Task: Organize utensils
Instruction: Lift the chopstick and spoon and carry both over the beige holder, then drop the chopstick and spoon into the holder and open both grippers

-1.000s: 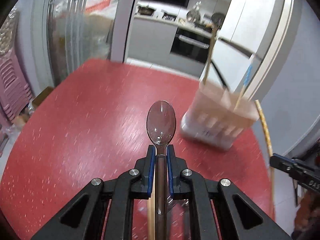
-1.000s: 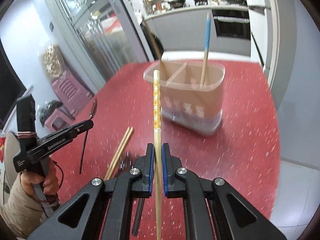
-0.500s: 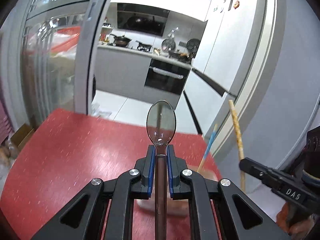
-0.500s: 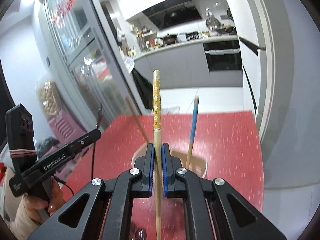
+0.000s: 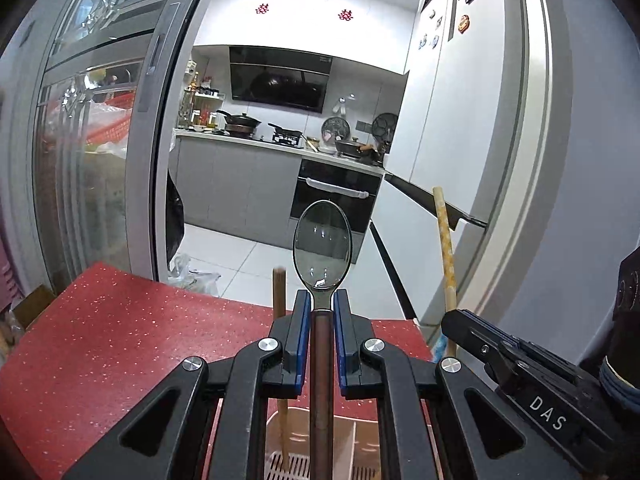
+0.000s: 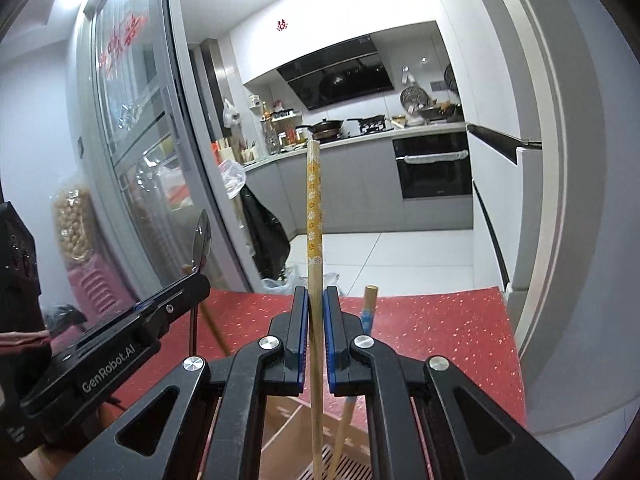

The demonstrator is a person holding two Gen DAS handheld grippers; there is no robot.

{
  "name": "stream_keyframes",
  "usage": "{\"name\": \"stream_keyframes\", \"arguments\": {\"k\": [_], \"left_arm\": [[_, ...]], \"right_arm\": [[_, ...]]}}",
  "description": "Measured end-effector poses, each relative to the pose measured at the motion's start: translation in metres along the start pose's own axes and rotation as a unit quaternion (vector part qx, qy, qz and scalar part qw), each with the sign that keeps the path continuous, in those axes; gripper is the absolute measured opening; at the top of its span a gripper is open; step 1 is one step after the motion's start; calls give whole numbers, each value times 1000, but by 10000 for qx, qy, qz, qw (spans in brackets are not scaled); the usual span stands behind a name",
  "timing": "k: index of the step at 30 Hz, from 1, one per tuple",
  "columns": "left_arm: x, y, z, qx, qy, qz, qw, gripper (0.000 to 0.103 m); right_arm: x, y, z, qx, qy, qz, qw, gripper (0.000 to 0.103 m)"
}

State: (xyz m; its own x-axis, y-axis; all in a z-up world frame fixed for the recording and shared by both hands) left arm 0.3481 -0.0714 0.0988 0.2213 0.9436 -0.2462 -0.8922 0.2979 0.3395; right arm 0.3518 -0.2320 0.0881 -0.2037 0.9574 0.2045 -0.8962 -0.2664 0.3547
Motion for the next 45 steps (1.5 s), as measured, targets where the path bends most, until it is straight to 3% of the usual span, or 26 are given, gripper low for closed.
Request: {"name": "stream_keyframes", "arguments": {"k": [10,25,33,35,37,39,45], "left_arm": [[0,-3,-29,-172,-325,274,9989,37],[-1,-3,-64,489,-565,550,9957,37],[7,0,-67,698,-423,631,9947,37],[7,4,-66,722,-400,652,9945,37],[8,6,-65,735,-402,662,9943,37],[8,10,-65,738,-406,661,9942,37],[11,-1,-69,1043,-388,675,9915,37]], "right_arm": [[3,-9,-37,-182,436,-335,9983,8],[-9,5,-70,284,165,-378,9987,8],[-18,2,-74,648,-99,-262,9975,9],[-19,2,-73,719,-161,-205,9971,15],[-18,5,-73,705,-216,-192,9971,37],[-19,11,-71,641,-282,-178,9974,48],[-16,26,-71,592,-298,-169,9977,48]]}}
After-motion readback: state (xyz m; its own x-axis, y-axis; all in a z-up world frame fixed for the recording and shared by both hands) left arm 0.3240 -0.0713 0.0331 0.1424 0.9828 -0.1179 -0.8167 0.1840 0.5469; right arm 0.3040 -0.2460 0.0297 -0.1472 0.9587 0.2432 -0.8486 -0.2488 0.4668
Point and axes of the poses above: each gripper's, at about its wrist camera, not at the fingertips, and y roughly against the way its jaws point, x to its left, z to its top, the point moved 4 cm from there along -y, roughly the way its jaws point, and after that the axes turned 1 degree about y, right-handed, at the moved point
